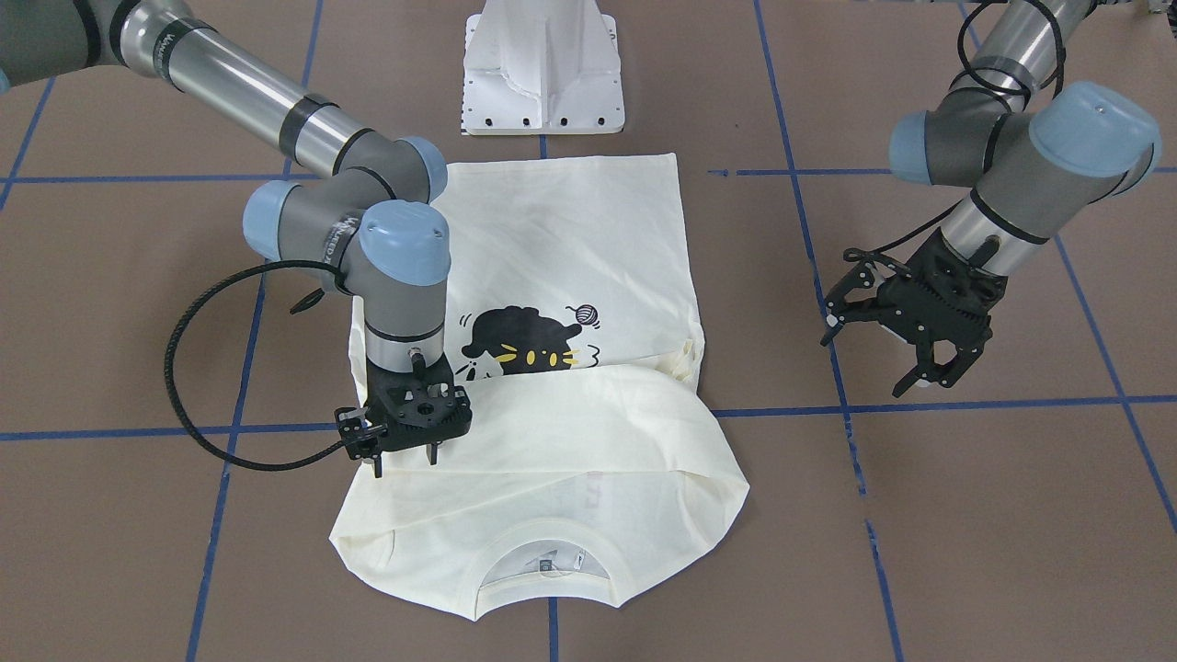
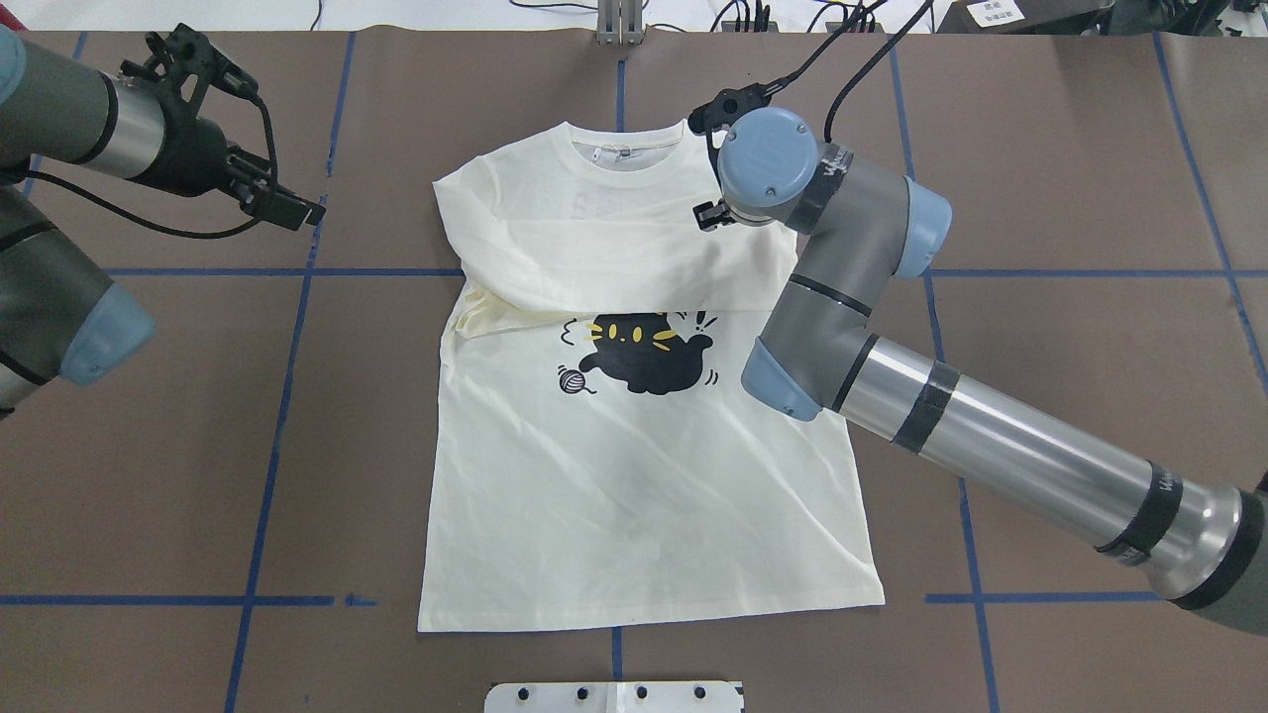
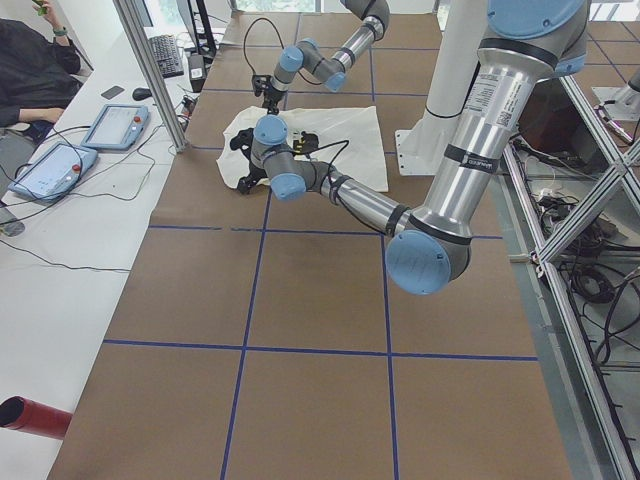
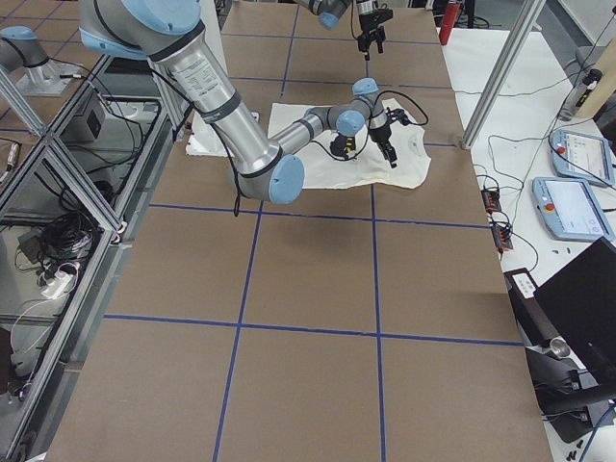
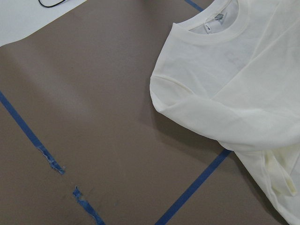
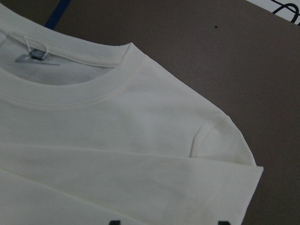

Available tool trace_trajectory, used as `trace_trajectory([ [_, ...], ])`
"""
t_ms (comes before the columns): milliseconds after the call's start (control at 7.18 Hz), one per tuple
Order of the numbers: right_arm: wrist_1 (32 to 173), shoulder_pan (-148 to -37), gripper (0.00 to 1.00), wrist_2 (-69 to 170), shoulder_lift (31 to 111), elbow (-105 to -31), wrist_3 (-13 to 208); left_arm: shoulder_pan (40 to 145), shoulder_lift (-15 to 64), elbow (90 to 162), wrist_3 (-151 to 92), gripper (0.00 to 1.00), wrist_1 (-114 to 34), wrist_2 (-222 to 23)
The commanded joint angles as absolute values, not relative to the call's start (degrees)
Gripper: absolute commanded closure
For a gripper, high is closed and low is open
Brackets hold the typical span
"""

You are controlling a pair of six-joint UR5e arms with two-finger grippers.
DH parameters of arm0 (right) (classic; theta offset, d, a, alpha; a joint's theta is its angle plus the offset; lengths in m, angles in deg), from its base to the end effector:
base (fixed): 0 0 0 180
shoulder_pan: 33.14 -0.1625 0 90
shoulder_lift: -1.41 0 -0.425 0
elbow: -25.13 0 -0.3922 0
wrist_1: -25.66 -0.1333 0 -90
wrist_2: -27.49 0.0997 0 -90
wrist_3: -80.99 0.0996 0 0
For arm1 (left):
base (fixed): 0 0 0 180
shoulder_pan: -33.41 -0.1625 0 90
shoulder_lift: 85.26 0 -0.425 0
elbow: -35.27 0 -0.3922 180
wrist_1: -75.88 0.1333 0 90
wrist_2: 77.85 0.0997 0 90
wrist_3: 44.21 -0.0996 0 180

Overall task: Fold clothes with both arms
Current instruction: 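Move both grippers down toward the shirt hem nearest the robot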

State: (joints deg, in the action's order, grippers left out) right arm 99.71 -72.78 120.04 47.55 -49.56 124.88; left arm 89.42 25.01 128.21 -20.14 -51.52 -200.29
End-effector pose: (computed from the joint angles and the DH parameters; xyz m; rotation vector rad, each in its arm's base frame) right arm -0.5183 -0.5967 0.2826 0.4977 -0.5982 -0.1245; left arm 0.2859 -0.5669 0.3610 0.6544 0.9518 0.4527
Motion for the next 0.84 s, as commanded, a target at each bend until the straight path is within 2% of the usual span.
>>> trace_trajectory([
  [0,97.7,-73.7,0.0,125.9,56.0,-63.0,132.6,87.7,25.1,131.0,-5.8,0.0,-51.4,-197.1],
  [418,97.5,-65.8,0.0,124.1,70.6,-82.7,155.6,76.1,17.6,146.4,13.5,0.0,-51.3,-192.0],
  [697,97.5,-53.4,0.01,114.1,82.6,-97.1,170.5,60.3,11.1,154.0,28.4,0.0,-51.2,-176.9],
])
